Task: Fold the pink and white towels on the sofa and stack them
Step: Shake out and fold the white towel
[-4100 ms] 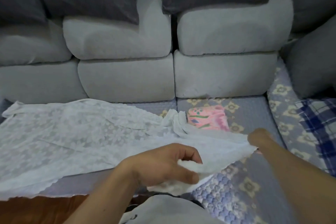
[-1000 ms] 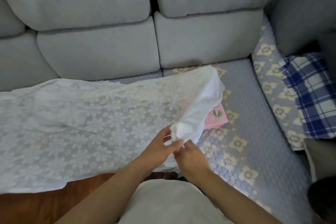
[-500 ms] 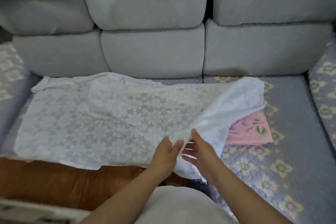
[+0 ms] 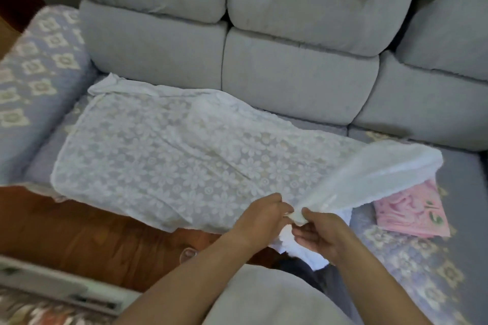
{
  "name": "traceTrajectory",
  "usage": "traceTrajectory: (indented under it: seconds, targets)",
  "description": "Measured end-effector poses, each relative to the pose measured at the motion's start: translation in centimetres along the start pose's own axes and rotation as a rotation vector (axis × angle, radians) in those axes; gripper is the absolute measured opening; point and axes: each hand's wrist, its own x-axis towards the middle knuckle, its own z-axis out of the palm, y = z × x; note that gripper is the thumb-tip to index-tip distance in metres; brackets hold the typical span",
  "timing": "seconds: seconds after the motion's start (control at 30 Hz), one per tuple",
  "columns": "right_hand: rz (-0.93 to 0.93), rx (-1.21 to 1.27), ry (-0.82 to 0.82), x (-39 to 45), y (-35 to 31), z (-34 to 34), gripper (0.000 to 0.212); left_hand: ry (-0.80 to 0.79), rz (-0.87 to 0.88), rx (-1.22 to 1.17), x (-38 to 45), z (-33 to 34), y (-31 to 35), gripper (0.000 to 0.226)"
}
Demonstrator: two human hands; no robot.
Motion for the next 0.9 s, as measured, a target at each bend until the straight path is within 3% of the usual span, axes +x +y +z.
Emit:
traceTrajectory:
  seconds: [0.1, 0.2, 0.23, 0.33, 0.4, 0.47, 0.53, 0.6, 0.73, 0.8, 0.87, 0.9]
  targets:
    - [-0.131, -0.056, 0.160, -1.4, -1.2, 3.9, 0.033, 0.024, 0.021, 0.027, -2.1, -2.2, -3.3, 0.028]
    - [-0.241, 0.084, 0.152, -3.2, -3.3, 7.4, 0.017, 0.096, -0.043, 0.060, -3.5, -3.9, -5.7, 0.012]
    - [-0.257, 0.116, 0.130, -3.7, -4.0, 8.7, 0.017, 0.121, -0.094, -0.011, -3.8, -4.4, -6.3, 0.004]
    - [-0.344, 0.034, 0.182, -4.3, -5.9, 12.5, 0.031, 0.271, -0.314, -0.219, -4.2, -6.3, -8.0, 0.013]
    - [-0.405, -0.042, 0.190, -4.6, -7.2, 15.2, 0.025, 0.385, -0.433, -0.350, -4.7, -7.7, -9.5, 0.012]
    - [-0.386, -0.018, 0.095, -4.4, -8.5, 18.3, 0.025, 0.372, -0.465, -0.416, -5.8, -9.2, -11.2, 0.012]
    - [-0.345, 0.039, 0.011, -3.7, -10.0, 21.8, 0.051, 0.235, -0.464, -0.471, -7.6, -10.4, -13.4, 0.013]
    - [-0.302, 0.082, -0.083, -3.4, -11.5, 26.6, 0.061, 0.162, -0.591, -0.577, -10.6, -11.3, -16.9, 0.022]
    - [-0.258, 0.088, -0.289, -4.6, -12.5, 35.4, 0.023, 0.361, -1.040, -0.673, -19.2, -12.0, -26.0, 0.029]
    - [-0.297, 0.097, -0.392, -5.0, -12.1, 38.9, 0.021, 0.402, -1.196, -0.698, -23.2, -13.1, -30.3, 0.021]
    - [-0.304, 0.080, -0.442, -4.7, -11.5, 42.4, 0.047, 0.385, -1.261, -0.704, -26.3, -14.8, -35.0, 0.014]
    - [-0.303, 0.033, -0.442, -4.4, -11.2, 44.3, 0.020, 0.379, -1.300, -0.721, -27.6, -15.6, -37.8, 0.019]
